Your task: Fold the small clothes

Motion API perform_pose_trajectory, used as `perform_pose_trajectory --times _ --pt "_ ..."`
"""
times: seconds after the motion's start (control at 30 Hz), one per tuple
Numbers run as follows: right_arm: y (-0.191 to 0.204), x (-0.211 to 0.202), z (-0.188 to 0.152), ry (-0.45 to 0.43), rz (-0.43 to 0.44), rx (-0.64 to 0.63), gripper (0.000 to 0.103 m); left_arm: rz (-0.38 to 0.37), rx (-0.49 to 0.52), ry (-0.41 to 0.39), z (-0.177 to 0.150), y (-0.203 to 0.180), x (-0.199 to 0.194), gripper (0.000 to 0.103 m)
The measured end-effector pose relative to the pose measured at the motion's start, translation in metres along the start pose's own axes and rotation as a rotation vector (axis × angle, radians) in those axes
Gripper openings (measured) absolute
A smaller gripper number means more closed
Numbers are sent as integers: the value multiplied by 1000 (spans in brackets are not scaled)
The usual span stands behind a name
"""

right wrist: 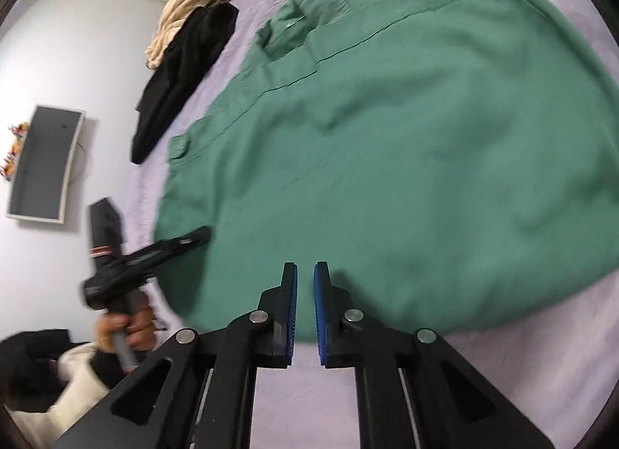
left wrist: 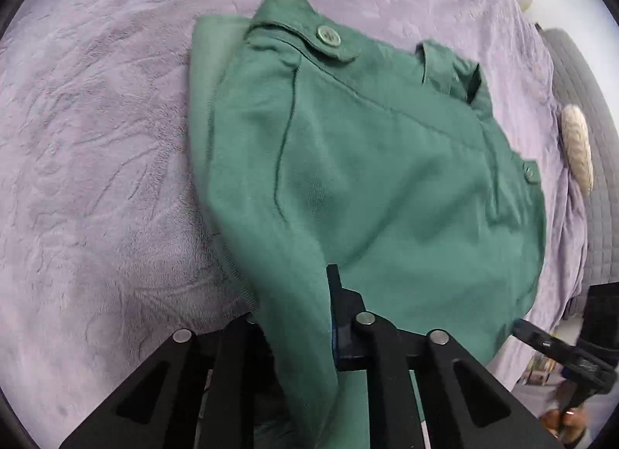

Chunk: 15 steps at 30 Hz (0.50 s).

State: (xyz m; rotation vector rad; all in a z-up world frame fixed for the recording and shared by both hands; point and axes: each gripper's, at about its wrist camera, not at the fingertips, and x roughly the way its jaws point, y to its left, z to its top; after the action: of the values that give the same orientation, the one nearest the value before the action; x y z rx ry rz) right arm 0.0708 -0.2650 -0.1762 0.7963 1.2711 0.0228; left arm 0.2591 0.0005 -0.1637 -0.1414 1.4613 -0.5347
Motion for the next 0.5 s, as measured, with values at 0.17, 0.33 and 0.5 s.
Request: perform_pose_trajectory --times 0.17,0.33,0.5 --pt "-29 52 0 101 -32 20 8 -88 -1 -95 -3 -40 -38 12" --pt "-39 49 3 109 53 35 7 -123 97 -166 10 -124 -60 12" --pt "-67 23 3 116 239 85 8 -90 306 -178 15 -238 -37 12"
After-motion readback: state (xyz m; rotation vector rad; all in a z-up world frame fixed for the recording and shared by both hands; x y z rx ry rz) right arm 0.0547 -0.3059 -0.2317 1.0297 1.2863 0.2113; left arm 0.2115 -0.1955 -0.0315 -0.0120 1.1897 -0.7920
